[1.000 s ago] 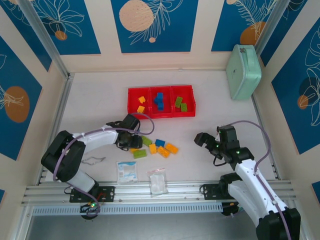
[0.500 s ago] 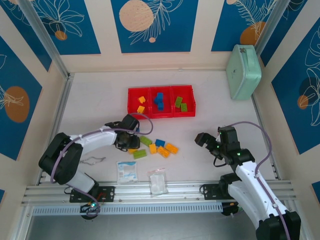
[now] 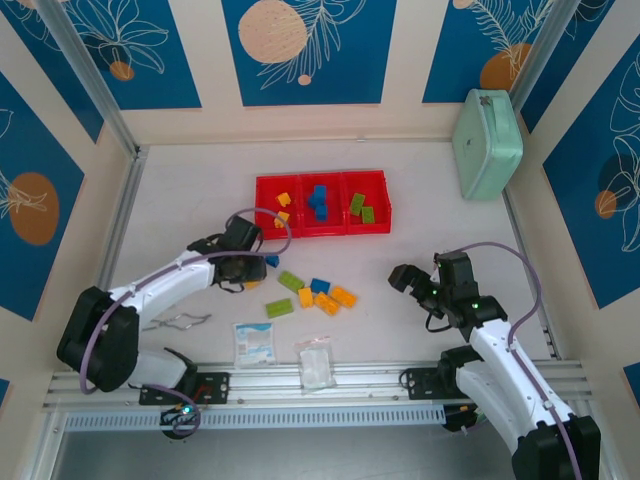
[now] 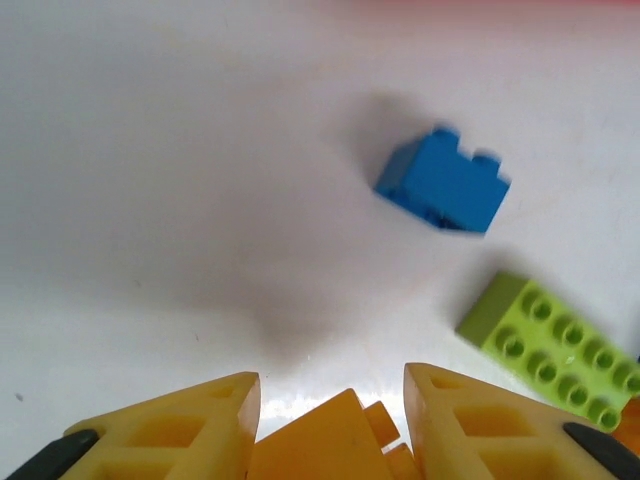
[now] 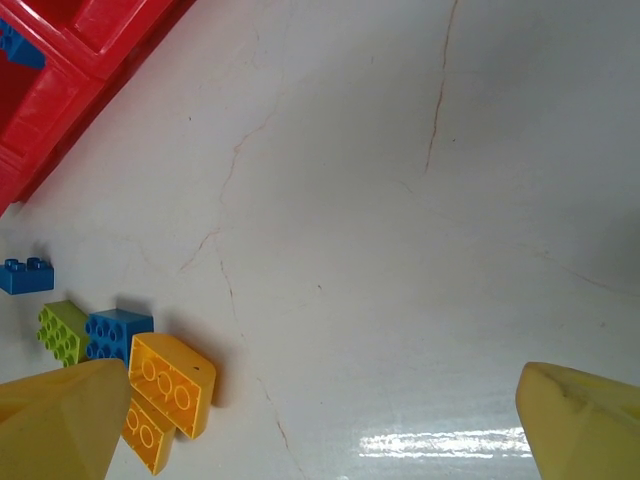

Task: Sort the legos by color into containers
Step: Pick up the lego from the center of the table, then place the lego in the container.

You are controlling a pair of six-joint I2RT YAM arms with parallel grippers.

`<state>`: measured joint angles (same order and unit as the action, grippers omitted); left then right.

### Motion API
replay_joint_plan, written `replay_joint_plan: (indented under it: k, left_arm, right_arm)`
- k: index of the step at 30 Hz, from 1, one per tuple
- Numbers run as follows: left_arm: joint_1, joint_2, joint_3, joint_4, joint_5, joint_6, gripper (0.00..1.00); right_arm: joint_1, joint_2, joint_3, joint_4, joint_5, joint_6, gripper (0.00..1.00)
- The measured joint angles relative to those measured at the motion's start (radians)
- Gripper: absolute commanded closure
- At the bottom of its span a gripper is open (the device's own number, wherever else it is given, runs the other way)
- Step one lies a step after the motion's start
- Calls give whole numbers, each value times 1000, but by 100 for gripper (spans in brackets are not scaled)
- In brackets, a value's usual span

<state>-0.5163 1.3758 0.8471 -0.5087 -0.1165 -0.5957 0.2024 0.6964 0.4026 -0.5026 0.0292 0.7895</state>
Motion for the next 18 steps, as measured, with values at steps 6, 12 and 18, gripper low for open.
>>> replay_joint_plan:
  k: [6, 12, 18]
  left_arm:
    - [66, 80, 188, 68, -26, 30, 62]
    - [89, 261, 404, 174, -56, 74, 62]
    - [96, 439, 535, 248, -76, 84, 61]
  right_arm:
    - [0, -24, 0, -15, -2, 0, 1]
    - [5, -63, 0, -37, -4, 8, 1]
    - [14, -130, -8, -74, -4, 23, 1]
